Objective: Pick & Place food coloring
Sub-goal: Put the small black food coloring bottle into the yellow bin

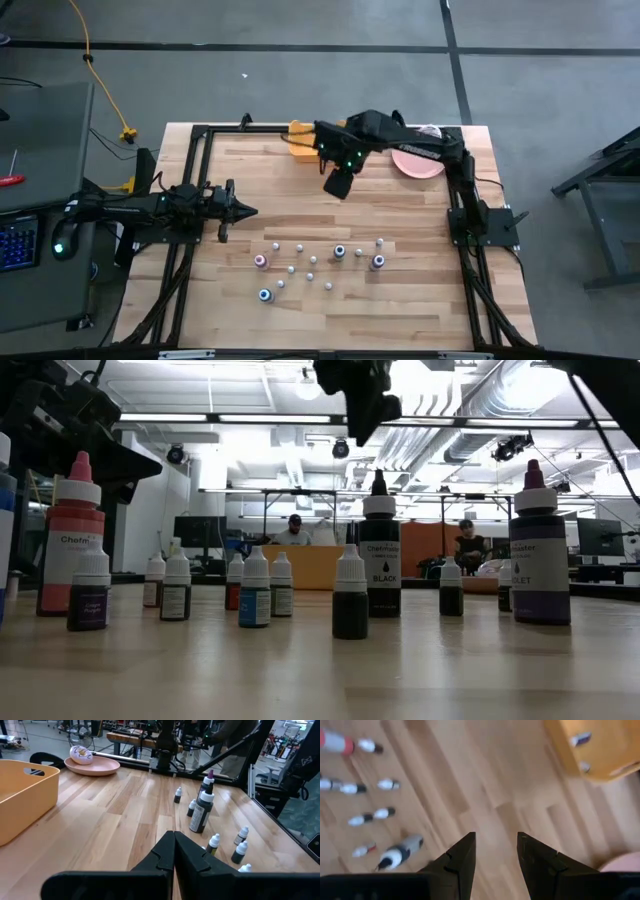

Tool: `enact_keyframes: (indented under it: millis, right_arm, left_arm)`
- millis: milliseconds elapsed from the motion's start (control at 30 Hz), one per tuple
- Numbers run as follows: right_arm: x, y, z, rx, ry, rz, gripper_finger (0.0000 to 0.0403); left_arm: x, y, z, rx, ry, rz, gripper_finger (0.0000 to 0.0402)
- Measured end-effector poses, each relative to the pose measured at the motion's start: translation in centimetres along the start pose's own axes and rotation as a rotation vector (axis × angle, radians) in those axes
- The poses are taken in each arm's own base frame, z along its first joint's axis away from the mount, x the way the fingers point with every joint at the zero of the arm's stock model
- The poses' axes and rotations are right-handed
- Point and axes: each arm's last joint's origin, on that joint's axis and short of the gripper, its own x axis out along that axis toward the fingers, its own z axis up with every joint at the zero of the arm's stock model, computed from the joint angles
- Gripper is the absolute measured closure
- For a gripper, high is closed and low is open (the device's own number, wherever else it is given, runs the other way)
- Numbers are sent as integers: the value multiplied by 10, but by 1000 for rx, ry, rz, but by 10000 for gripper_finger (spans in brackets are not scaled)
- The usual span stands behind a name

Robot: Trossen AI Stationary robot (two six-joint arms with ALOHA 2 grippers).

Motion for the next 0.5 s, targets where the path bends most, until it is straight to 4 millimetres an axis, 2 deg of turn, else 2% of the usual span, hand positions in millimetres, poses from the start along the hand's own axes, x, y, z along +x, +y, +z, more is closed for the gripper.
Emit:
enact_keyframes:
  millis: [200,500]
  right_arm:
    - [15,17,-36,32,127,-34,269]
    - [32,11,-109,314,132,-81,269]
  left_arm:
    - [0,0,0,0,0,0,401]
    - [0,0,0,0,0,-1,401]
